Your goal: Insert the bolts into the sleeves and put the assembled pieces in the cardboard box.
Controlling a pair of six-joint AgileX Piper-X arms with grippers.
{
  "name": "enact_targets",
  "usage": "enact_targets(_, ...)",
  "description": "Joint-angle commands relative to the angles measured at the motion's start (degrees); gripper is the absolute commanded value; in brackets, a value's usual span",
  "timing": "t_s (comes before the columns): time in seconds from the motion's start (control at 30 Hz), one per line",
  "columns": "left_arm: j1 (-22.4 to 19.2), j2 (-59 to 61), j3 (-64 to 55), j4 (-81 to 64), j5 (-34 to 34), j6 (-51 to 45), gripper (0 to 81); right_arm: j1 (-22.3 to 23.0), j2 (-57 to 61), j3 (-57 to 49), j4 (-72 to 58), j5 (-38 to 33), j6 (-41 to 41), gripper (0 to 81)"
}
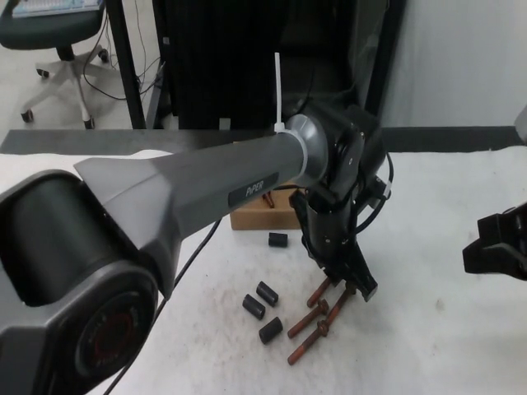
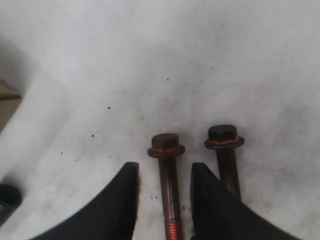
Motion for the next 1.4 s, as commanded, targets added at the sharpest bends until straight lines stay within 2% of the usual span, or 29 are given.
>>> enact_targets(0.0,0.22,-0.67,-0.69,-0.71,-1.11,0.39,33.2,-0.21,-0.49,0.07,-0.37,-0.62,-0.03,0.8)
enact_targets(1.37,0.22,3.58,-0.25,0.60,0.45,-1.36,33.2,-0.21,-0.49,0.07,-1.88,-0.62,-0.03,0.8)
